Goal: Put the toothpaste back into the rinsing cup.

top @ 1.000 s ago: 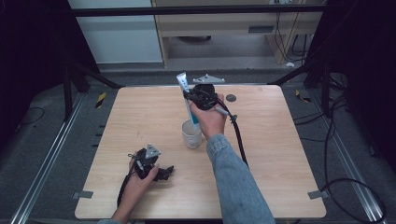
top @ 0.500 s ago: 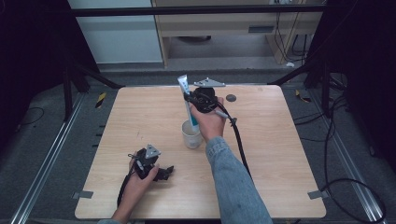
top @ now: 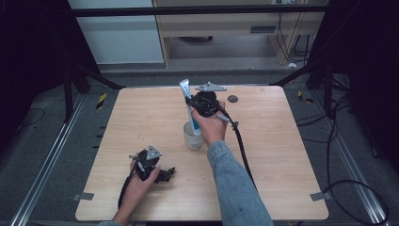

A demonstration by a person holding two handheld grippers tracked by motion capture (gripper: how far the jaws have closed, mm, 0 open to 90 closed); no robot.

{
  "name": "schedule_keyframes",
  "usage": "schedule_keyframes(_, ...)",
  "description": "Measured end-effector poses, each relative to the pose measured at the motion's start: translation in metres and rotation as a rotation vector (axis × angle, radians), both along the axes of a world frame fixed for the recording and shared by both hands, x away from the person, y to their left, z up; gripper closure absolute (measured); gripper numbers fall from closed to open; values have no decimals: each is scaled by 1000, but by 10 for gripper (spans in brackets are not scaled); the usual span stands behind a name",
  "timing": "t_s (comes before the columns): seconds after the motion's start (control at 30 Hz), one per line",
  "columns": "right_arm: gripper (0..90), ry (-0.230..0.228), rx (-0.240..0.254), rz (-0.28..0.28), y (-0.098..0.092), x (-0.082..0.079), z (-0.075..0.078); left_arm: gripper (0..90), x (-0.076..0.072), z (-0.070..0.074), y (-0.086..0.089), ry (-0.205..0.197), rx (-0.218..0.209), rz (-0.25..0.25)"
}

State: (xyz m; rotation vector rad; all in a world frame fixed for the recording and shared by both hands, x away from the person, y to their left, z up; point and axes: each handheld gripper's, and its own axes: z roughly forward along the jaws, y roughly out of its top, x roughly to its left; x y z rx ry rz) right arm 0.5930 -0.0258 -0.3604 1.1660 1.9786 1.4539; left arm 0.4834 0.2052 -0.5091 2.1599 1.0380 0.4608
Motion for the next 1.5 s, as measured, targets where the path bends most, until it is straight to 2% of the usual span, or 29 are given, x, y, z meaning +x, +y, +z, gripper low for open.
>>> schedule_keyframes(0.87, 786, -19, 14, -36, -9, -8, -12, 0, 0, 0, 0, 0, 0, 0)
schedule_keyframes(1.23, 786, -56, -2, -42, -5, -12, -13, 0, 0, 0, 0, 1, -2, 1)
schedule_keyframes(1.5, 786, -87, -7, -69, -4, -17, -17, 0, 0, 0, 0, 1, -2, 1)
